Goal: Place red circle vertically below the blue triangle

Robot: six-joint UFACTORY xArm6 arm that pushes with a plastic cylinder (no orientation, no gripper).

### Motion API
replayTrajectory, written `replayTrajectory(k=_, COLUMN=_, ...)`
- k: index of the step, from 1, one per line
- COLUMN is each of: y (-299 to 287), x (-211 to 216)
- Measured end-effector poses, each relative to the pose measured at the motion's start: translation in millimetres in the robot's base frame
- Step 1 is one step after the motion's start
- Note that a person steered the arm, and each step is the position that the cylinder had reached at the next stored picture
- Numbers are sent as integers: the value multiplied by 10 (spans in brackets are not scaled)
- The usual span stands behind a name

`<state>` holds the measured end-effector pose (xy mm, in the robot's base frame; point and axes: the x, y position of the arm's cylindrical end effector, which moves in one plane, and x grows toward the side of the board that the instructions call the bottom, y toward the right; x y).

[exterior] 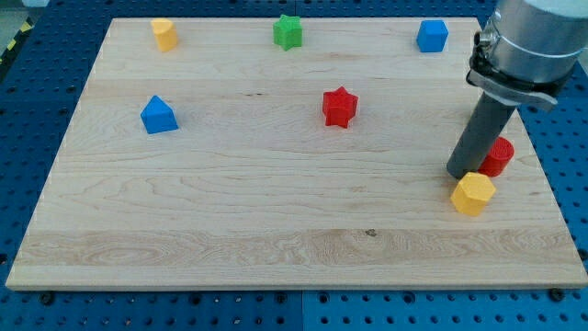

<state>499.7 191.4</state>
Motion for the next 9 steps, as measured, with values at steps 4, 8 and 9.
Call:
replayTrajectory(k=4, y=423, x=379)
replayTrajectory(k=8, y=964, x=-207)
replayTrajectory(k=9, y=740, x=-207)
